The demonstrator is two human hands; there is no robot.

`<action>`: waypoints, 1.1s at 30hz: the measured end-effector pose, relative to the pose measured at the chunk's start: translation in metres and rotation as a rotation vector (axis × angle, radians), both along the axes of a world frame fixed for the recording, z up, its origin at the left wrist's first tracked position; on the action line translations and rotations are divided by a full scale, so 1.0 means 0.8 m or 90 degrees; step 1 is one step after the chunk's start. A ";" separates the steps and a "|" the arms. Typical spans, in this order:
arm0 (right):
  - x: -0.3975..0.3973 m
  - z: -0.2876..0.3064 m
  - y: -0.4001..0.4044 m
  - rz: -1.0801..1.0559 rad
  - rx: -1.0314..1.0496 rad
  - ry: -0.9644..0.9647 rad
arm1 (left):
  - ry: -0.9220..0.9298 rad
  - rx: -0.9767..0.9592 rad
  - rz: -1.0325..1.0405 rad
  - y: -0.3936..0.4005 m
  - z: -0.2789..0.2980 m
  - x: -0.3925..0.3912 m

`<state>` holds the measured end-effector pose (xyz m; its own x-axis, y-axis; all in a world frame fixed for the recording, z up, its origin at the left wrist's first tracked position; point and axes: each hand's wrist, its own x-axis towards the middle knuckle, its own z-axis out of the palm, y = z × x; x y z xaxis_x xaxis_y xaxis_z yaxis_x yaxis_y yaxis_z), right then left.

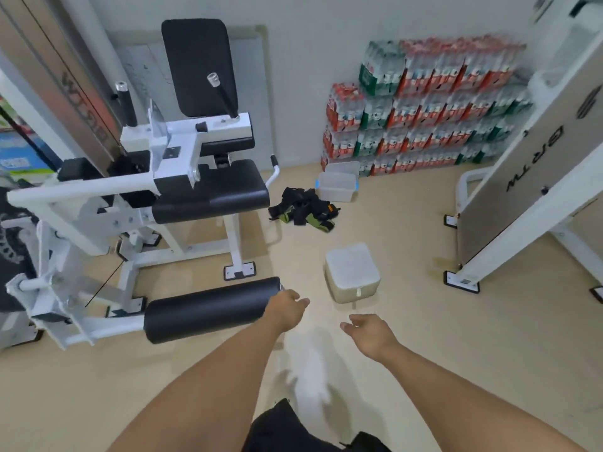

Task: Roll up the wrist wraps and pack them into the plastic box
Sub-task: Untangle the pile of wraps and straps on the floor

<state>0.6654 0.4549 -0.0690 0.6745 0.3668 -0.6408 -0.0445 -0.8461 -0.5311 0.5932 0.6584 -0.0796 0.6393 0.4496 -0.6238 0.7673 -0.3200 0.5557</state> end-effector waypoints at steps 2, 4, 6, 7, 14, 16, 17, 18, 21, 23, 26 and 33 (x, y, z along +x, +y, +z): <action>0.038 0.008 0.024 -0.033 0.012 -0.005 | -0.002 -0.015 0.012 0.026 0.001 0.043; 0.074 0.013 0.046 -0.055 0.030 -0.010 | -0.003 -0.011 -0.001 0.047 0.005 0.087; 0.109 0.017 0.064 -0.070 0.043 -0.004 | -0.002 -0.004 -0.021 0.062 0.010 0.130; 0.124 0.017 0.070 -0.074 0.048 0.003 | 0.001 -0.002 -0.034 0.067 0.013 0.151; 0.274 0.000 0.100 -0.065 0.032 0.028 | 0.018 0.005 -0.048 0.092 0.004 0.299; 0.325 -0.003 0.105 -0.038 0.031 0.033 | 0.019 0.016 -0.032 0.094 0.004 0.340; 0.350 -0.002 0.106 -0.026 0.028 0.035 | 0.020 0.017 -0.020 0.094 0.007 0.360; 0.375 0.000 0.109 -0.012 0.024 0.032 | 0.019 0.021 -0.008 0.094 0.011 0.379; 0.444 0.003 0.115 0.027 0.015 0.029 | 0.005 0.033 0.018 0.093 0.020 0.436; 0.485 0.001 0.119 0.036 -0.001 0.030 | -0.003 0.028 0.034 0.094 0.023 0.471; 0.529 -0.002 0.128 0.062 -0.030 0.041 | -0.002 0.018 0.043 0.099 0.026 0.513; 0.618 -0.011 0.184 0.114 -0.033 0.050 | 0.015 0.006 0.077 0.162 0.012 0.601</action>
<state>1.1597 0.6022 -0.0774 0.5484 0.4422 -0.7097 0.0701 -0.8701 -0.4879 1.0737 0.7882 -0.0703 0.5647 0.5286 -0.6338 0.8139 -0.2294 0.5338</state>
